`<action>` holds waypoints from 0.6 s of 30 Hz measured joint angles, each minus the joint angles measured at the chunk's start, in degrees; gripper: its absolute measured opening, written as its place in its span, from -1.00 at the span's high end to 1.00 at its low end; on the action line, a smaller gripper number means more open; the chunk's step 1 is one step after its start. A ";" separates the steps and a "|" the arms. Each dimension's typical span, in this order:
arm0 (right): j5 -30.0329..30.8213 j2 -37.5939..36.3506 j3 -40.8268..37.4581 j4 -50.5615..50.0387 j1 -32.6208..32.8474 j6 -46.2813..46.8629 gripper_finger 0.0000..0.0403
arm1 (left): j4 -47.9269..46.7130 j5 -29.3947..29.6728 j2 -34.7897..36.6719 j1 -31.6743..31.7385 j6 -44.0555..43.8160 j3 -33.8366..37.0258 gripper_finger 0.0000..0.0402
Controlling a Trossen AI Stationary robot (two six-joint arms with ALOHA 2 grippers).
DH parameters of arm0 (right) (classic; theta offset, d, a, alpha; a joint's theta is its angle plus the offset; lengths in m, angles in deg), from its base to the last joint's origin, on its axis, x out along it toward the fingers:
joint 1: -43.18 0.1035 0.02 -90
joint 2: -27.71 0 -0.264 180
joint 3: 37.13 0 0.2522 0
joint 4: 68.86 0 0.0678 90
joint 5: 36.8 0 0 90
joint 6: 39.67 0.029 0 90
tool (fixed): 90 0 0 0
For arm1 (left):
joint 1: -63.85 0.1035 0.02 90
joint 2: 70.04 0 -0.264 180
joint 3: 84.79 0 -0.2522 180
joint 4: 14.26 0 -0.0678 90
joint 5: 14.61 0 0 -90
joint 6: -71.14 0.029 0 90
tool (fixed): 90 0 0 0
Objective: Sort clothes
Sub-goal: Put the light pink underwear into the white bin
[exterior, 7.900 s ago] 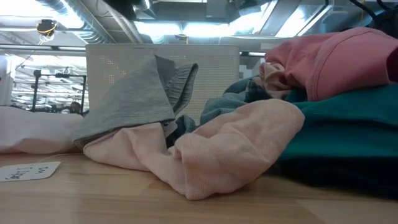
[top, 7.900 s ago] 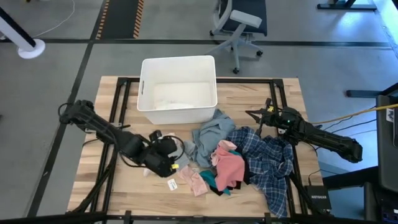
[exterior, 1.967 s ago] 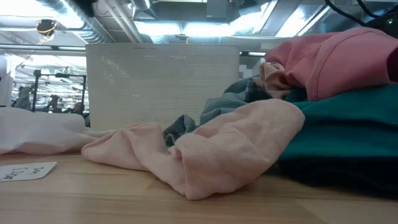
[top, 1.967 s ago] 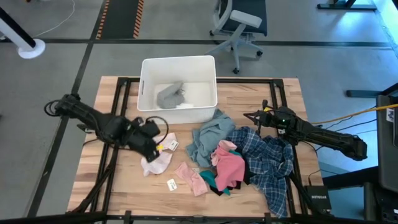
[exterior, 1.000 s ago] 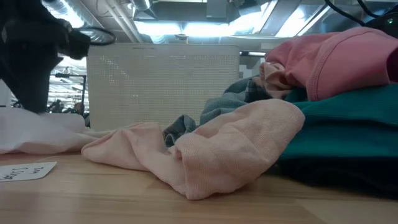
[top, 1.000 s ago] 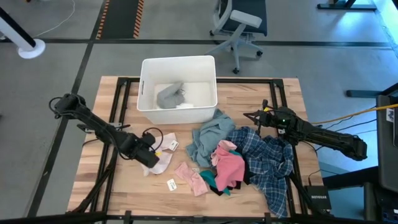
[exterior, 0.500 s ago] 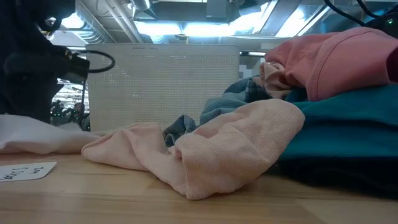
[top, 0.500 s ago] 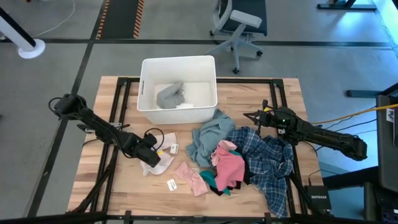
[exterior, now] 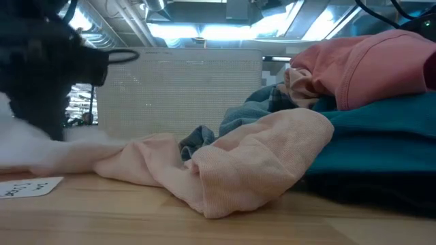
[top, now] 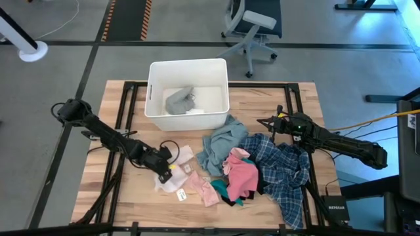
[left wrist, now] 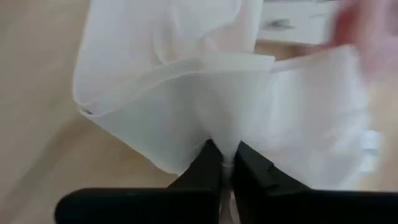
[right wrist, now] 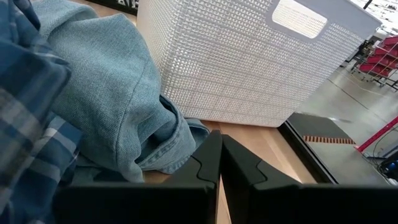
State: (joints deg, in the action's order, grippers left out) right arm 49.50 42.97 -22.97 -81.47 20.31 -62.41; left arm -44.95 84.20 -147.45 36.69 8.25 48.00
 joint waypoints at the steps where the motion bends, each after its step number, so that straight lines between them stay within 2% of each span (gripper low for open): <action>1: 0.02 0.00 0.00 0.00 0.00 0.00 0.91 | 2.11 -0.09 0.00 0.00 1.33 -0.02 0.94; 5: 0.02 0.00 0.00 0.00 0.00 0.00 0.91 | 9.39 -0.08 0.04 0.20 6.32 -0.06 0.88; 13: 0.02 0.00 0.00 0.00 0.00 0.00 0.91 | 23.62 0.57 0.04 3.80 19.16 -0.08 0.94; 18: 0.00 0.00 0.00 0.02 0.00 0.00 0.91 | 32.73 0.34 0.77 6.35 27.26 -0.12 0.90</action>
State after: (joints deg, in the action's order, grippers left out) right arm 49.49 42.97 -22.97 -81.45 20.31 -62.41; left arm -12.23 84.54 -146.68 43.04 35.51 47.87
